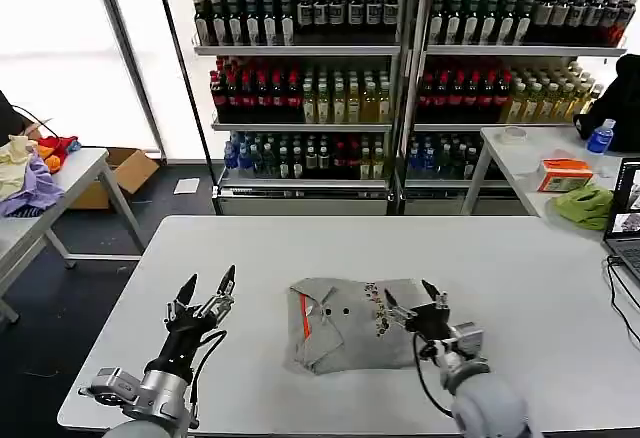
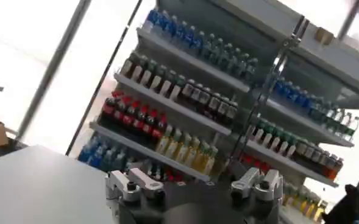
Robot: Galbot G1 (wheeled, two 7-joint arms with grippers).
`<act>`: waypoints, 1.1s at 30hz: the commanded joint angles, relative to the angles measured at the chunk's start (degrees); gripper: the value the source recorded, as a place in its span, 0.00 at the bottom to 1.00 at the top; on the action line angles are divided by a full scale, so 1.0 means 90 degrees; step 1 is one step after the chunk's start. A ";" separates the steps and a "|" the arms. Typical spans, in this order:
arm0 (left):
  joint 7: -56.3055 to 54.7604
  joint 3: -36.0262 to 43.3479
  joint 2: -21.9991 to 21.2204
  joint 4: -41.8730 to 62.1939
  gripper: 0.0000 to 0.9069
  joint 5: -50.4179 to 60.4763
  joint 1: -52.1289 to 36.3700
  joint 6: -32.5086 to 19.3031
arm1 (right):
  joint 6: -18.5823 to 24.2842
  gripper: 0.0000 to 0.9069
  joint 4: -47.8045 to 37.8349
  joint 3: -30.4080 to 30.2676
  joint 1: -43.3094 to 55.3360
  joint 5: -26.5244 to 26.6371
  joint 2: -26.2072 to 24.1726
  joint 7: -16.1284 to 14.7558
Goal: Fold and organize the clothes.
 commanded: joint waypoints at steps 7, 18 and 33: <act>0.0097 -0.0136 -0.0090 0.0045 1.00 0.0039 0.0401 -0.0142 | -0.0224 1.00 -0.1545 -0.1683 0.0974 -0.0076 0.0789 0.1241; 0.0074 -0.0006 -0.0020 0.0034 1.00 0.0055 0.0270 -0.0098 | 0.0854 1.00 0.0523 -0.0671 0.0221 -0.0063 0.0314 0.0788; 0.0272 -0.0206 0.0213 0.0304 1.00 0.0626 0.0299 -0.0234 | 0.3110 1.00 -0.0024 0.3299 -0.2104 0.1911 -0.0294 -0.1707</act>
